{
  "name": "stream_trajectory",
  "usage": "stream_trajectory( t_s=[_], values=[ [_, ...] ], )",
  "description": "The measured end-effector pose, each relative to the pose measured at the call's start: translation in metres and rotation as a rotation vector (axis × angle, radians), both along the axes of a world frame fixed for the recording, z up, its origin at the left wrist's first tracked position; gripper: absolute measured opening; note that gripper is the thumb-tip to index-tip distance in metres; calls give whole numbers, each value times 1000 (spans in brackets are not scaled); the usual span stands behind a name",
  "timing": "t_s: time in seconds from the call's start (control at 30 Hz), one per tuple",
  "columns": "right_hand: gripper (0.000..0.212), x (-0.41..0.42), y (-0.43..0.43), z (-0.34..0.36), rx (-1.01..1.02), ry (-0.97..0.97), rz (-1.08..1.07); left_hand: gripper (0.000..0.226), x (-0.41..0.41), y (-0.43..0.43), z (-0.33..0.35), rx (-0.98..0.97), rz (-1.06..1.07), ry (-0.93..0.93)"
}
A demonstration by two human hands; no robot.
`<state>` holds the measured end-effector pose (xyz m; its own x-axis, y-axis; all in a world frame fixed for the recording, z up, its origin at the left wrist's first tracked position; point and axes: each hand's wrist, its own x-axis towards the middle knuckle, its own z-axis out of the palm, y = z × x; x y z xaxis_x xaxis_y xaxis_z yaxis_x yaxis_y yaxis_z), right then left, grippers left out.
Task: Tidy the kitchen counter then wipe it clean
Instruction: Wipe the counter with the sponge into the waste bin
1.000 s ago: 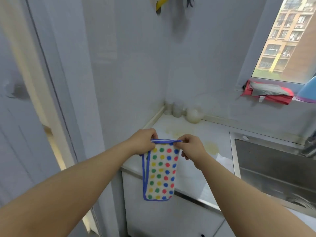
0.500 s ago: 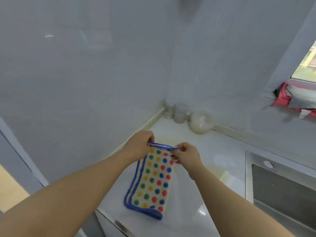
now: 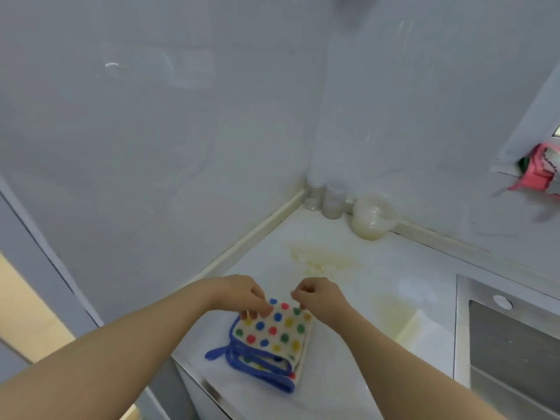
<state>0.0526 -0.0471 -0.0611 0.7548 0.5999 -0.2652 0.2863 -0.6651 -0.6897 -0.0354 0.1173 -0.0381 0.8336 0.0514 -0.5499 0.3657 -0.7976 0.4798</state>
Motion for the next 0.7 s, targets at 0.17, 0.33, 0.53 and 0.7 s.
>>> stream_trajectory(
  t_s=[0.17,0.33,0.53,0.7],
  values=[
    [48,-51,27,-38,-181,-443,258,33,-5,6,-35,227,277,-391],
    [82,-71,34,-78,-311,-523,312,44,-18,7,-76,323,260,-505],
    [96,-19,15,-74,-439,-437,80,94,-22,14,-99,482,115,-394],
    [59,-26,29,-80,-438,-549,-122,100,-10,17,-97,542,78,-392]
  ],
)
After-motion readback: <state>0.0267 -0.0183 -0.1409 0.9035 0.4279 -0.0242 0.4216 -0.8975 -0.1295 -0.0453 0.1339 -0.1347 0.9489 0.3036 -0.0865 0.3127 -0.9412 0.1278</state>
